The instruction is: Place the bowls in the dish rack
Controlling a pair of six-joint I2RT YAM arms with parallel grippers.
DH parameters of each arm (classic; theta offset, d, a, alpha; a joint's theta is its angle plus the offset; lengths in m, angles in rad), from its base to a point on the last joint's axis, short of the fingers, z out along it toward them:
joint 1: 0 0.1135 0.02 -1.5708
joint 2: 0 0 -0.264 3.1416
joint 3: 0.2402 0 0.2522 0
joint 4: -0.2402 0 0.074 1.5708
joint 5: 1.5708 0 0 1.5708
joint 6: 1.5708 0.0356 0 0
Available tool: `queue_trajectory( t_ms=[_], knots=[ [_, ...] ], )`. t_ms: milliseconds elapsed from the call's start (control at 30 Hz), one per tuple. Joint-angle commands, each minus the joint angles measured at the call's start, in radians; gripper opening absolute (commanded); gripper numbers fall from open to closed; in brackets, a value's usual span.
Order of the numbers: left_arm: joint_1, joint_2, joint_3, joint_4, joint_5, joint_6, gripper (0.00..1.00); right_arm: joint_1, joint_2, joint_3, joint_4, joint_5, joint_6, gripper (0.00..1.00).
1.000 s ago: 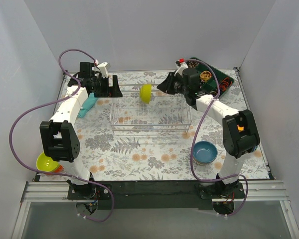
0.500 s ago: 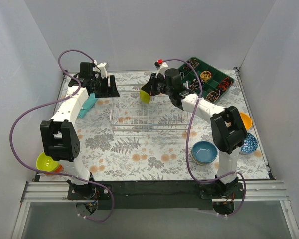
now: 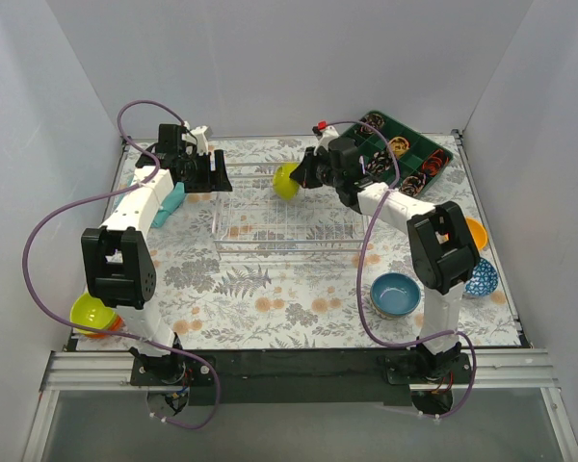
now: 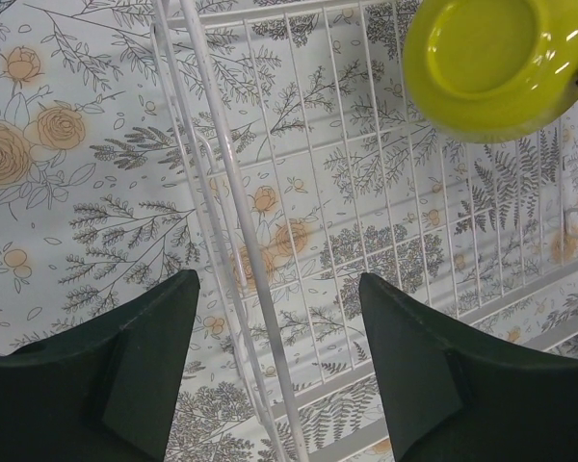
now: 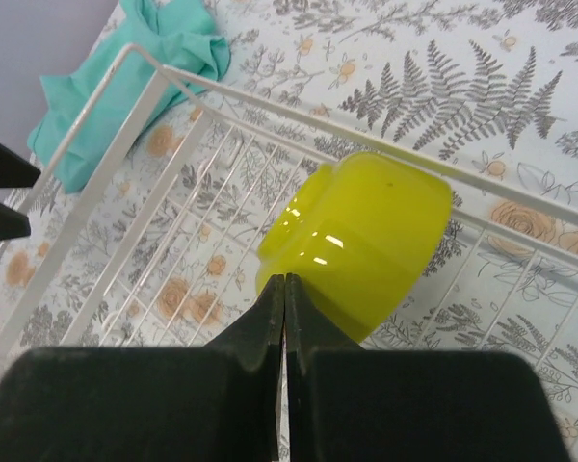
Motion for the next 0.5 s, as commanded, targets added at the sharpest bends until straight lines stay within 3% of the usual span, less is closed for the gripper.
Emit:
queue_trajectory(
  t_ms=[0, 467],
  knots=[
    [-0.003, -0.008, -0.004, 0.015, -0.009, 0.003, 0.68, -0.002, -0.047, -0.039, -0.004, 0.034, -0.047, 0.01],
    [-0.003, -0.033, 0.020, 0.011, 0.001, -0.003, 0.70, -0.071, -0.150, -0.137, -0.055, 0.033, -0.058, 0.01]
  ],
)
